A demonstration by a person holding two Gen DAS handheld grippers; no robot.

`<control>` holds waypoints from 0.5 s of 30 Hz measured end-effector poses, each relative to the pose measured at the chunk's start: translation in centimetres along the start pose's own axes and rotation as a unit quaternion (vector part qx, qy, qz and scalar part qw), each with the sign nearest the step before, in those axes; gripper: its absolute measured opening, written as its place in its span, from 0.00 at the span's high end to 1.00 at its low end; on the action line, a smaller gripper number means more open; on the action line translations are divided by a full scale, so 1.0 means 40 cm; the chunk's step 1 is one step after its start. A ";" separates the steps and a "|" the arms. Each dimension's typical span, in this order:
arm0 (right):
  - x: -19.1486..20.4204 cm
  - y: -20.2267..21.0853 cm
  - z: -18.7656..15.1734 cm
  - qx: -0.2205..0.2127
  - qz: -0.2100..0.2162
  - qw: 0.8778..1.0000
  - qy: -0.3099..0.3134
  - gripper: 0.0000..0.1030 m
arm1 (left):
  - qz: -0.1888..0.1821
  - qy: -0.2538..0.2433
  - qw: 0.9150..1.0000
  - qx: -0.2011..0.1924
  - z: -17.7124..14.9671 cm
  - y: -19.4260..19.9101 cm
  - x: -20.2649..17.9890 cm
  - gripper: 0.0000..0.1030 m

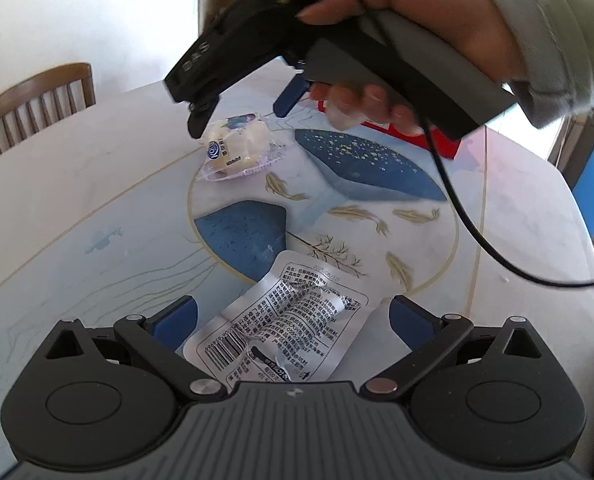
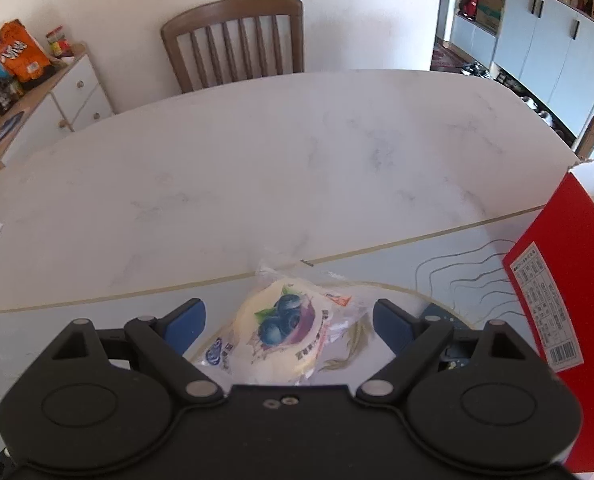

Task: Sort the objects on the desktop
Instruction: 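Grasp the white printed sachet with left gripper while right grasps the blueberry bread bag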

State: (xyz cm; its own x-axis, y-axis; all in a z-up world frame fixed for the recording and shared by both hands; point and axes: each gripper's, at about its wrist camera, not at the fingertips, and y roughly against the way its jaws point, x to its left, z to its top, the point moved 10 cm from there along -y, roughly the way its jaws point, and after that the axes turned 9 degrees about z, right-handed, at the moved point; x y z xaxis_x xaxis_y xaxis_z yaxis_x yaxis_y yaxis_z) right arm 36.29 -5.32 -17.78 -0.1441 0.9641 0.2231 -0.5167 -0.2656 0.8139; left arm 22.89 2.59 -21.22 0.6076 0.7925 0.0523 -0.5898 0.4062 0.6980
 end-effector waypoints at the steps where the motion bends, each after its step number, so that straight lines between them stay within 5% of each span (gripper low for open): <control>1: -0.001 -0.007 0.000 0.003 -0.001 1.000 -0.004 0.12 | 0.001 -0.005 1.000 -0.001 -0.001 -0.003 -0.001 0.01; 8: -0.003 -0.052 -0.015 0.033 -0.019 0.999 -0.002 0.14 | 0.004 -0.011 1.000 -0.001 -0.008 -0.015 0.001 0.03; 15: -0.002 -0.072 -0.039 0.055 -0.010 0.998 -0.002 0.27 | 0.009 -0.004 1.000 -0.002 -0.011 -0.014 0.002 0.20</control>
State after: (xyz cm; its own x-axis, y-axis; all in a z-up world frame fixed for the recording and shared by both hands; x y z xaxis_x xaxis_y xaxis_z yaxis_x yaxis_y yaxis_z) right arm 36.48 -4.64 -20.96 -0.1315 0.9693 0.2076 -0.4243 -0.2443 0.8720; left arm 23.04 2.62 -21.93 0.6003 0.7966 0.0709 -0.6031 0.3926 0.6943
